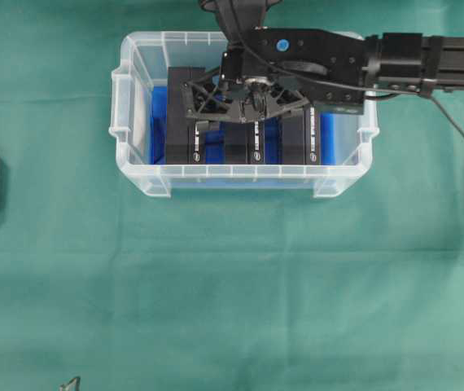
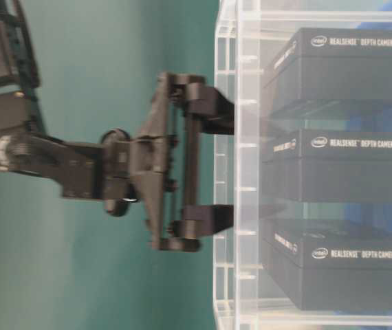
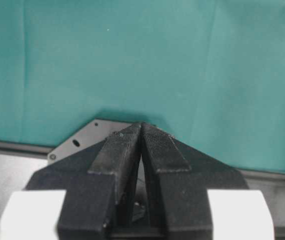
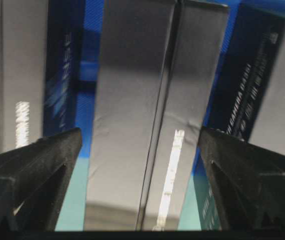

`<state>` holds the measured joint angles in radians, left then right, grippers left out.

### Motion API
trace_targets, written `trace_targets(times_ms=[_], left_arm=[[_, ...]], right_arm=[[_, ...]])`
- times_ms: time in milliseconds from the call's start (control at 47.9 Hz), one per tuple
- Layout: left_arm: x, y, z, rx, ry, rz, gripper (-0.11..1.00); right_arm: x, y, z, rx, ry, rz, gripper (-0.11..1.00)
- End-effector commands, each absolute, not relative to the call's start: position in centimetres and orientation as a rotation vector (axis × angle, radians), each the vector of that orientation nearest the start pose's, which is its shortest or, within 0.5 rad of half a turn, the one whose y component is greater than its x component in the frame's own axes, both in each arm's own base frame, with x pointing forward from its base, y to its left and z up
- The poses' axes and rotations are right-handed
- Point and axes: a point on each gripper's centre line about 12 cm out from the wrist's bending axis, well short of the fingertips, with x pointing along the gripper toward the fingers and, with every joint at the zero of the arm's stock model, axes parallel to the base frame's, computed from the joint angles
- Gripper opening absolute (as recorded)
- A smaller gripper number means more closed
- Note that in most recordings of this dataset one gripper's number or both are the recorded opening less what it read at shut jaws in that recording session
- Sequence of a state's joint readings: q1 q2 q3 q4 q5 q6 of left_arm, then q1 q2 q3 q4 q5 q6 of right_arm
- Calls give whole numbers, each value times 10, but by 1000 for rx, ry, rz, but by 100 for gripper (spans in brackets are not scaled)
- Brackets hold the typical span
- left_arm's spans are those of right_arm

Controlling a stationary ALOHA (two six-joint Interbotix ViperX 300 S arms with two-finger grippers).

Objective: Take the box out of the case with the right arm.
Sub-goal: 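Lower the right gripper and close it on the middle black box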

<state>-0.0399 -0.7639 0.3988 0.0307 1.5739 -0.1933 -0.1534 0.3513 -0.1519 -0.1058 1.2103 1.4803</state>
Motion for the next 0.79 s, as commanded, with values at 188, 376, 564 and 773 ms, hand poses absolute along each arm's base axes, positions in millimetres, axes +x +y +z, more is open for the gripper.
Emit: trace_targets(times_ms=[188, 376, 564, 773], left_arm=[[159, -2, 389, -130, 1179, 112, 0], [159, -2, 388, -129, 1182, 113, 0], [159, -2, 388, -129, 1184, 113, 0], [159, -2, 388, -128, 1184, 112, 0]], right_arm=[[471, -82, 207, 1242, 991, -1152, 94], [471, -80, 208, 1273, 995, -1158, 94], [471, -80, 210, 1284, 989, -1156, 93], [472, -80, 210, 1286, 988, -1155, 93]])
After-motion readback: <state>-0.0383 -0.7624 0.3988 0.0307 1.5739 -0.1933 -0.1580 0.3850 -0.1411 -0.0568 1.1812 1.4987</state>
